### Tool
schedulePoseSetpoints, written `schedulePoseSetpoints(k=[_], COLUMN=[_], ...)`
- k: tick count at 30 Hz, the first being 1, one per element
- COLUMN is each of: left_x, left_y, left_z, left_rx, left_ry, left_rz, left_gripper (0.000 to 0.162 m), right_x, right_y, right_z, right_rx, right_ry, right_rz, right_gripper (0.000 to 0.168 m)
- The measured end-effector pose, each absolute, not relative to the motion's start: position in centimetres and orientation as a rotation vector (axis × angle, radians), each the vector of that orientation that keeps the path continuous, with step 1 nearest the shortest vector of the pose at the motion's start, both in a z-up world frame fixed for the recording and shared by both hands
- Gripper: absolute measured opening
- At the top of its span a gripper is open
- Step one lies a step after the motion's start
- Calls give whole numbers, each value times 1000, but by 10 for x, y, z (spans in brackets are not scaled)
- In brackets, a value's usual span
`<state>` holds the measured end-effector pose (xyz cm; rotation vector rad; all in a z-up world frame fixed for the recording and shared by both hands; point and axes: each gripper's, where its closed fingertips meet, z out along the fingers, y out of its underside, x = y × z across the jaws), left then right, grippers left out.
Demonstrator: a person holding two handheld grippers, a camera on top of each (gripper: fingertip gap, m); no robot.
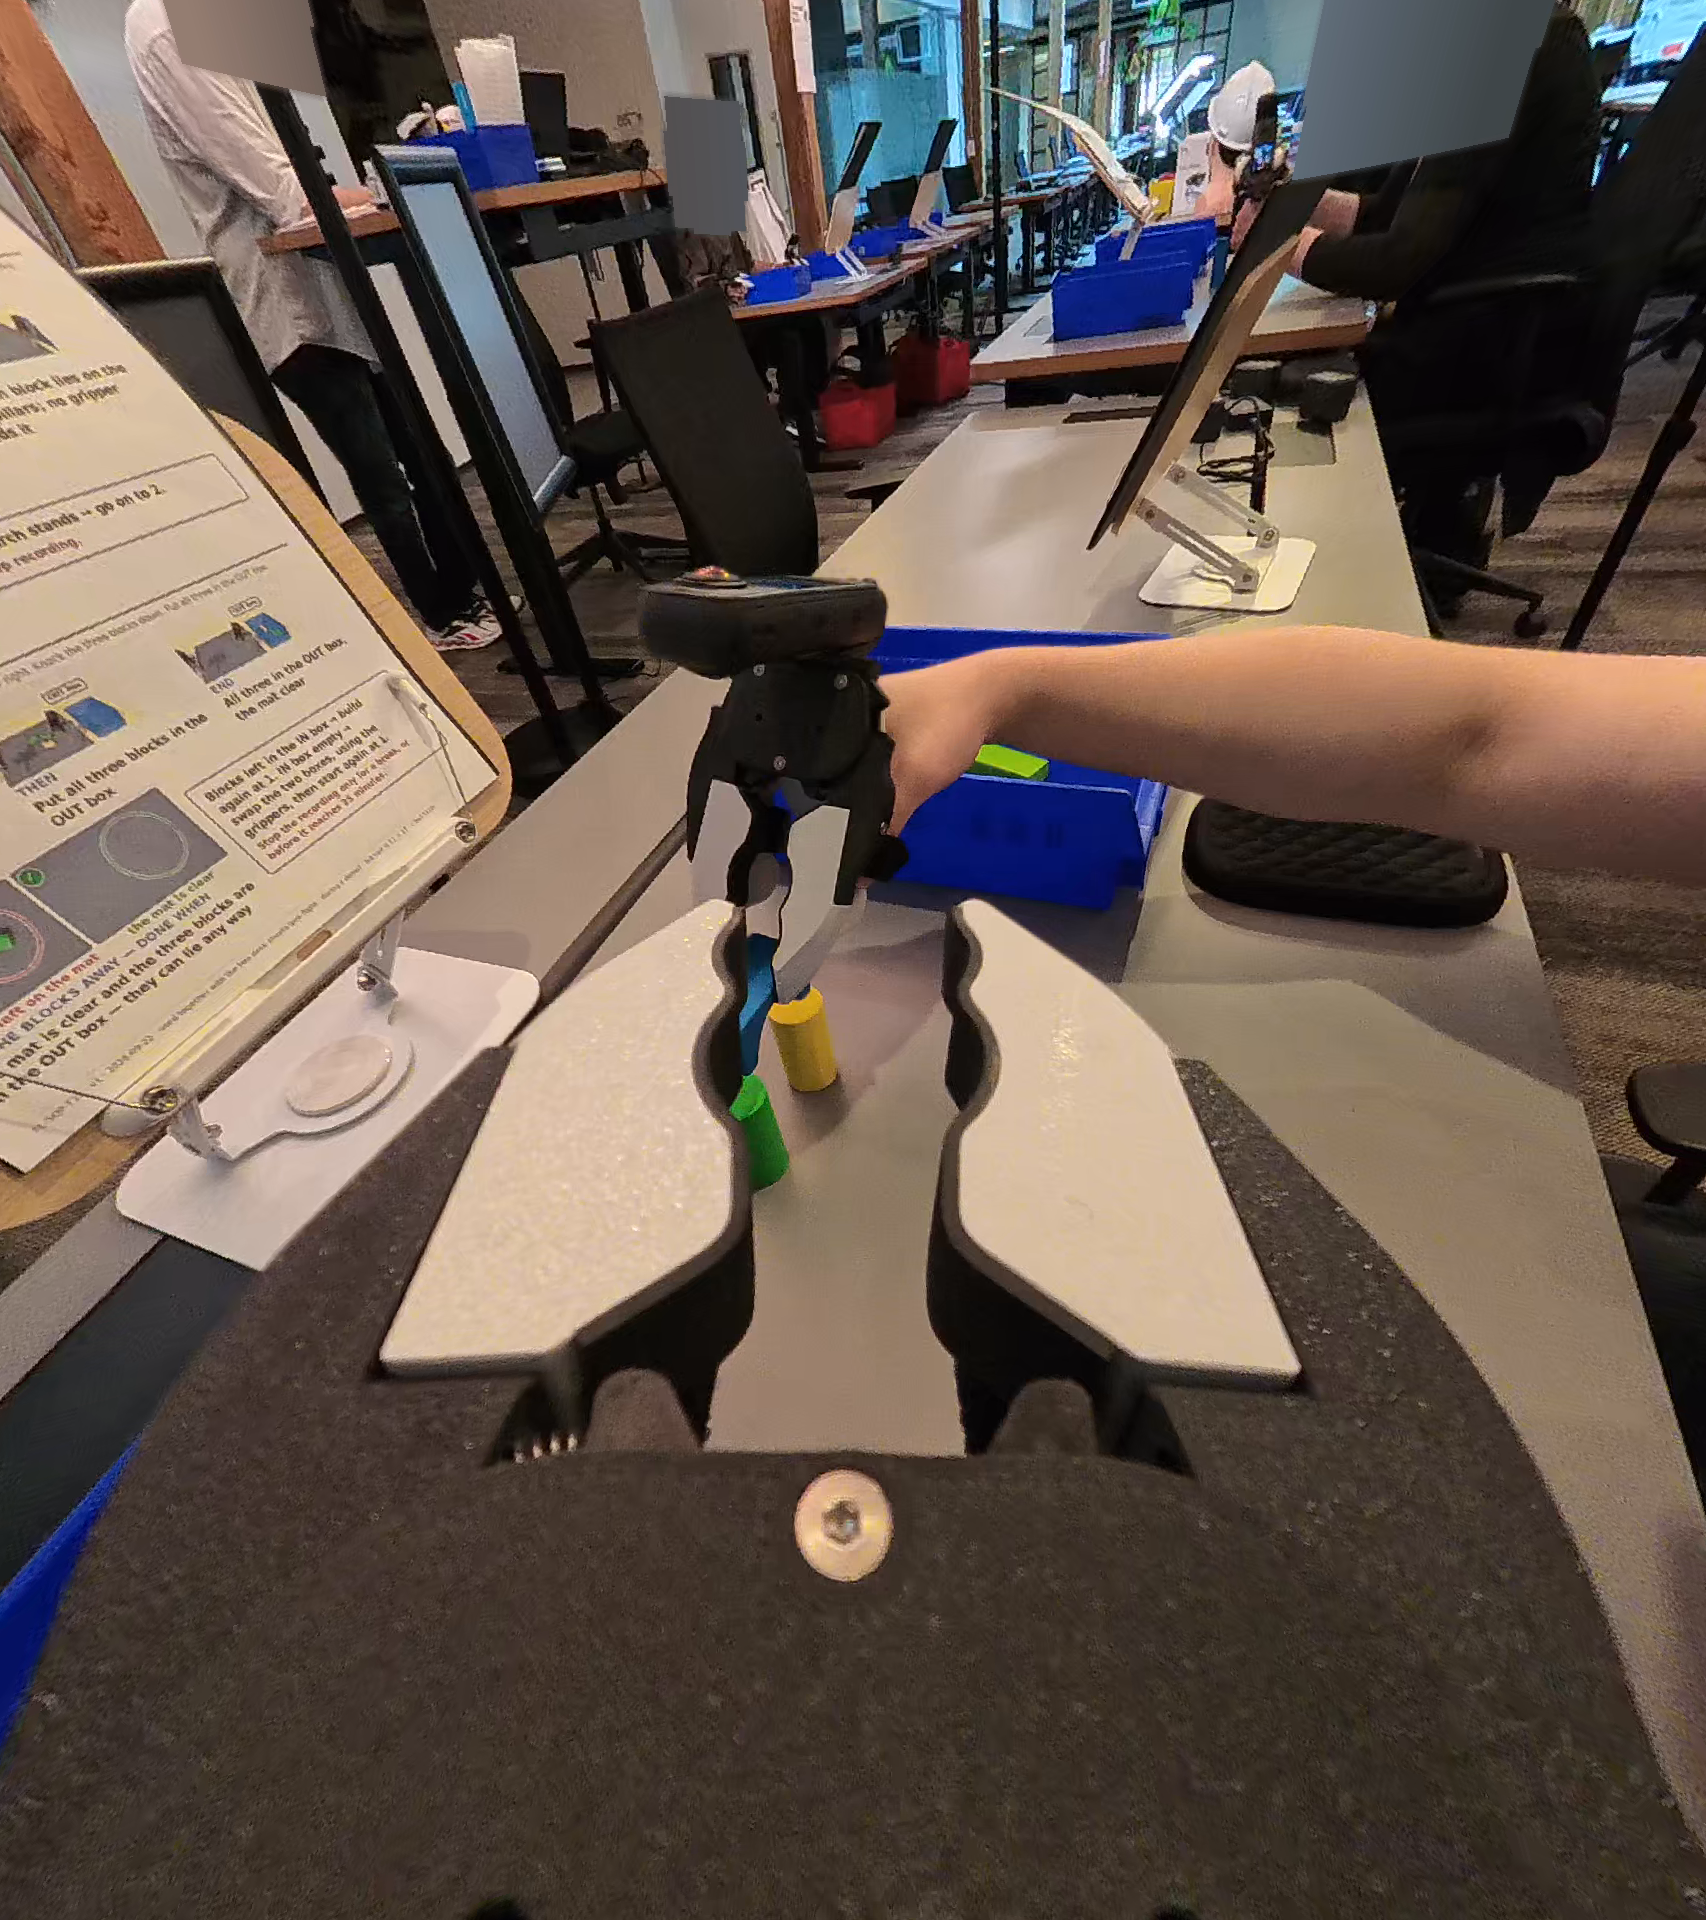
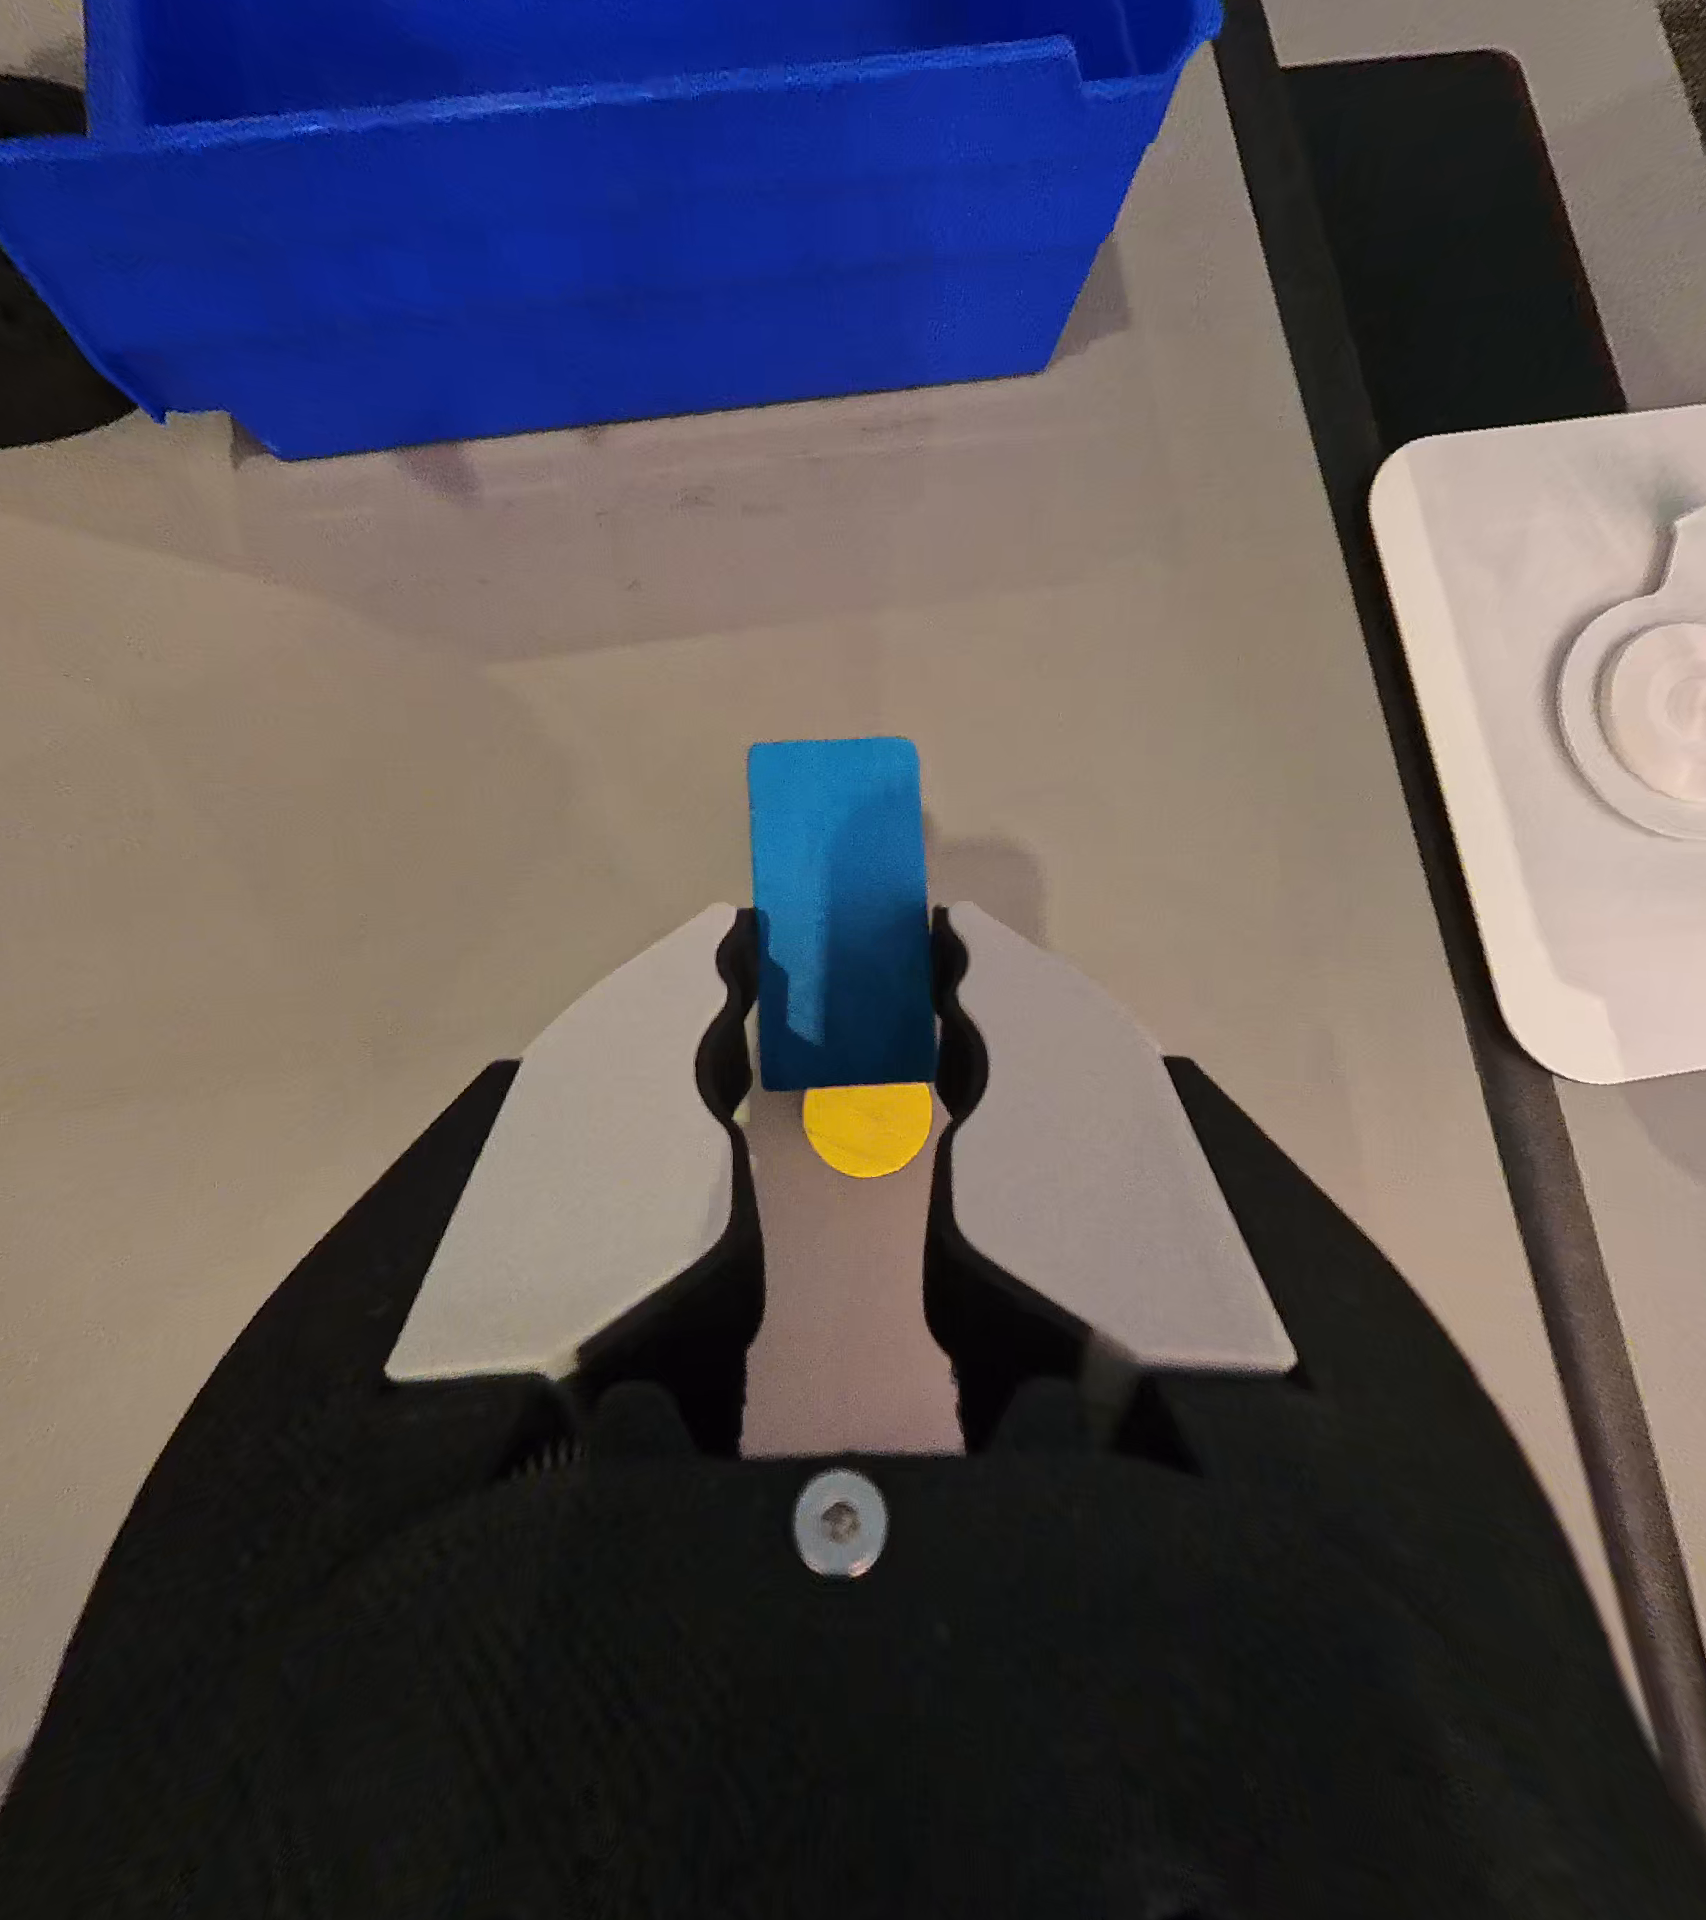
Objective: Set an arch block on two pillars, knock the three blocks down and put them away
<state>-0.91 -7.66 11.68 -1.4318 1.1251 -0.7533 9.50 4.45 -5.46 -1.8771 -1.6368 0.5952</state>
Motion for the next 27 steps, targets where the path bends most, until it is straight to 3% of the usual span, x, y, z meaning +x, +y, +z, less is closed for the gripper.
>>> schedulePoseSetpoints(k=[25,27], left_x=[2,1], left_y=[-73,-72], left_z=[93,92], left_rx=[-1543,-1550], left_ry=[1189,1186], left_rz=[-767,-767], left_gripper=[40,41], right_x=[100,100], right_y=[50,51], right_z=[-79,-78], right_rx=[-1905,-1897], right_ry=[-1649,-1645], right_rz=[631,621], right_gripper=[34,40])
